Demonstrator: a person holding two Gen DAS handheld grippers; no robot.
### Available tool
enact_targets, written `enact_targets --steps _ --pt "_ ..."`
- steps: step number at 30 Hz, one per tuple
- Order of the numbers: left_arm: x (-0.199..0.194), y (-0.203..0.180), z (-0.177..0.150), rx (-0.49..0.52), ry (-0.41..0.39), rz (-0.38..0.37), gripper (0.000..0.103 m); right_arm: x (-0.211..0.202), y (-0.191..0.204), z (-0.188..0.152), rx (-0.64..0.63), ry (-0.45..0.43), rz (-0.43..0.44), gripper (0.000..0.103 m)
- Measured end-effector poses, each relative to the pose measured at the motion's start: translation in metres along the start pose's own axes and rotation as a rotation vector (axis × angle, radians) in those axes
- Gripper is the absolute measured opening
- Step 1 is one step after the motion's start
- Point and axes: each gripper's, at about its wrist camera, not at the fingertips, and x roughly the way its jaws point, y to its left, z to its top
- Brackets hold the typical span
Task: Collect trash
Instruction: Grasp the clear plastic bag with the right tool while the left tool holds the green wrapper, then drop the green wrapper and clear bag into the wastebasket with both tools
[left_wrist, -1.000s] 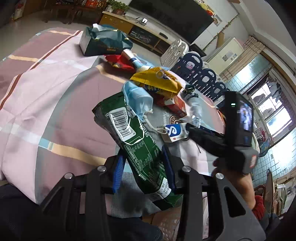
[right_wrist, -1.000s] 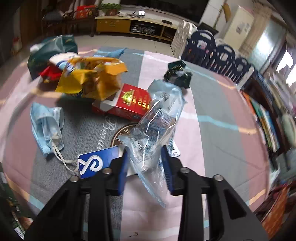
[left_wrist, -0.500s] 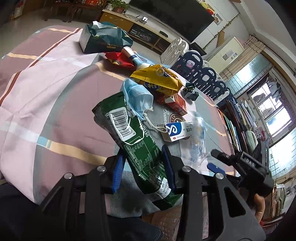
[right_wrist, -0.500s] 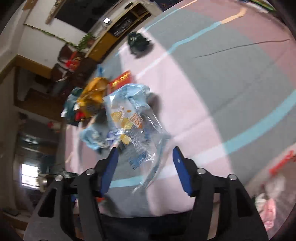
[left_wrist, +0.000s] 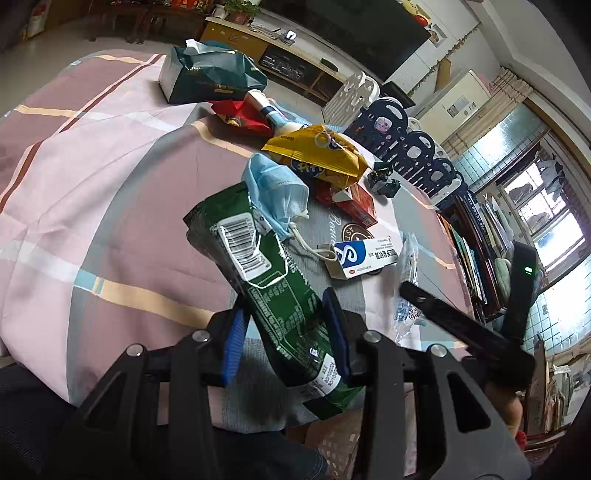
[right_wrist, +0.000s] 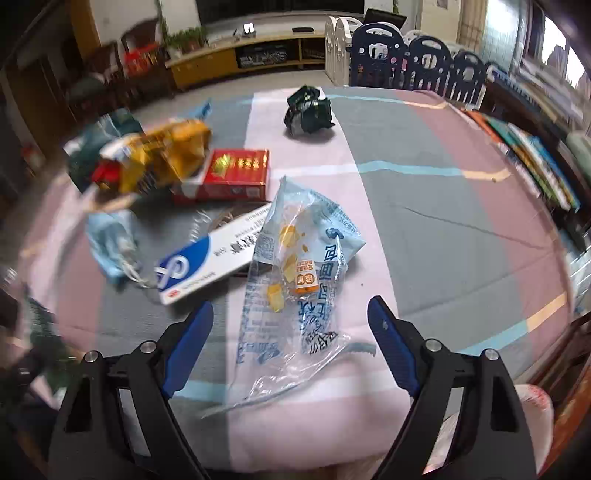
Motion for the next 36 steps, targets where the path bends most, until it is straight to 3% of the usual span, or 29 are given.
enact_targets --steps 1,2,3,6,9,13,17,26,31,36 --pt "0.0 -0.001 0.0 0.004 -0.002 0.004 0.04 0.002 -0.001 -0.002 0.0 0.001 -0.013 0.083" --pt "-0.001 -0.001 0.0 0.008 -0.004 0.008 0.04 0.005 -0.002 -0.003 0.009 0.003 -0.005 0.073" --pt "-0.001 -0.002 -0.001 0.011 -0.006 0.013 0.04 0.008 -0.003 -0.004 0.018 0.017 0.004 0.054" --pt "-0.003 -0.005 -0.001 0.027 -0.012 0.024 0.04 0.01 -0.003 -0.009 -0.003 0.018 -0.007 0.028" --pt "-0.004 -0.008 -0.001 0.041 -0.02 0.032 0.04 -0.004 -0.005 -0.013 0.006 -0.003 0.037 0.017" --pt "-0.011 -0.012 -0.003 0.053 -0.051 0.044 0.04 -0.032 -0.012 -0.016 0.027 -0.07 0.074 0.015" --pt "-0.021 -0.02 -0.005 0.08 -0.085 0.053 0.039 -0.057 -0.019 -0.025 0.038 -0.082 0.11 0.015" --pt "-0.032 -0.063 -0.04 0.149 -0.052 0.011 0.039 -0.131 -0.056 -0.04 0.037 -0.184 0.168 0.015" --pt "-0.042 -0.104 -0.064 0.235 -0.04 -0.041 0.039 -0.164 -0.092 -0.067 0.015 -0.207 0.095 0.015" --pt "-0.055 -0.14 -0.085 0.311 -0.034 -0.096 0.039 -0.175 -0.134 -0.1 0.045 -0.155 0.012 0.015"
